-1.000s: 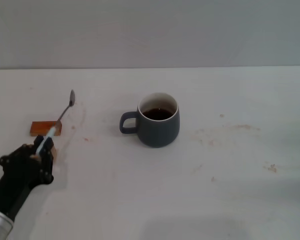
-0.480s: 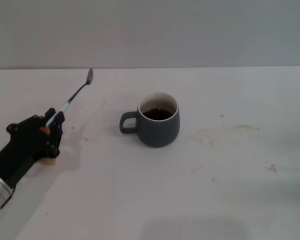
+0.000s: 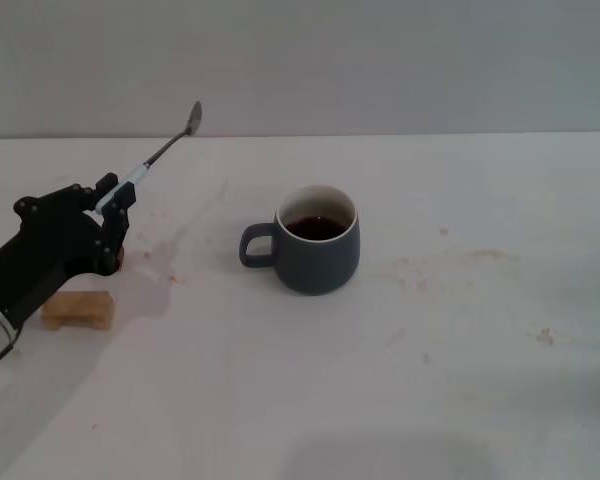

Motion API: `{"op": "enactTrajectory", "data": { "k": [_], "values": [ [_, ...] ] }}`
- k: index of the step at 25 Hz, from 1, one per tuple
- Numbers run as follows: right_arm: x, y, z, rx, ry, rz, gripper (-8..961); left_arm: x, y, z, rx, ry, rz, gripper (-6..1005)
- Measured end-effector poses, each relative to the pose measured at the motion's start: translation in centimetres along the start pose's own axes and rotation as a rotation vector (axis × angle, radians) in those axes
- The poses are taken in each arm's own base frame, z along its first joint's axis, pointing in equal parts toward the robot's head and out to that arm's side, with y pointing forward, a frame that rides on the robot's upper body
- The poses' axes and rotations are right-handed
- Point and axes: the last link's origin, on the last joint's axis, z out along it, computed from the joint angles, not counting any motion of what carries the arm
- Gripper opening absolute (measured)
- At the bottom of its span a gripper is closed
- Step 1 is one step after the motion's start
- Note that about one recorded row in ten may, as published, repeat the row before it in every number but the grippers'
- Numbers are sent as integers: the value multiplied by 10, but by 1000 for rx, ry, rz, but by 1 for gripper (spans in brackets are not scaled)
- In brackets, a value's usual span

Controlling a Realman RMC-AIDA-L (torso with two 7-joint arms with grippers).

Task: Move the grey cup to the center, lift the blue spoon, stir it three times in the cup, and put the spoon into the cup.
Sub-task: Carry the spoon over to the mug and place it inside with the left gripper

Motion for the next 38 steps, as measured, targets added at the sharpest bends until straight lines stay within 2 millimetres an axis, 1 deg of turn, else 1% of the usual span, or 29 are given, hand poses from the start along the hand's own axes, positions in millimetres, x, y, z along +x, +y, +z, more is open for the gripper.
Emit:
{"op": "enactTrajectory", "data": {
  "k": [6,14,15,16,17,18,20,22,24,26,27,28,29,31,32,36,38],
  "values": [
    [1,-1,-3,4,1,4,-2,5,-4,3,-3,-16,14,150],
    [2,1,-5,4,1,20,-2,5,-8,6,26,-26,9,153],
    [2,1,-5,4,1,20,-2,7,-15,11,106,-49,-32,153],
    [2,1,-5,4,1,20,-2,7,-15,11,106,-49,-32,153],
    [2,1,-5,4,1,21,-2,9,-18,14,148,-60,-47,153],
    [2,2,-5,3,0,23,-2,9,-17,19,182,-82,-17,154],
    [2,3,-6,3,0,30,-2,11,-14,24,179,-110,30,154],
    [3,3,-6,3,0,30,-2,11,-14,24,179,-110,30,155],
    [3,2,-7,4,0,29,-2,18,-12,29,160,-113,47,155],
    [3,2,-7,5,0,29,-2,25,-11,29,154,-99,50,156],
    [3,2,-7,6,0,29,-2,32,-10,30,149,-84,50,156],
    [3,2,-7,6,0,29,-2,32,-10,30,149,-84,50,157],
    [3,1,-7,6,1,29,-2,38,-7,32,142,-85,53,157],
    [3,1,-7,6,1,29,-2,41,-6,33,138,-96,56,158],
    [3,1,-7,6,1,29,-2,44,-3,37,130,-127,71,158],
    [3,1,-7,7,1,28,-2,47,0,40,123,-150,89,159],
    [3,0,-8,8,2,27,-2,54,4,41,110,-155,102,160]
  ]
}}
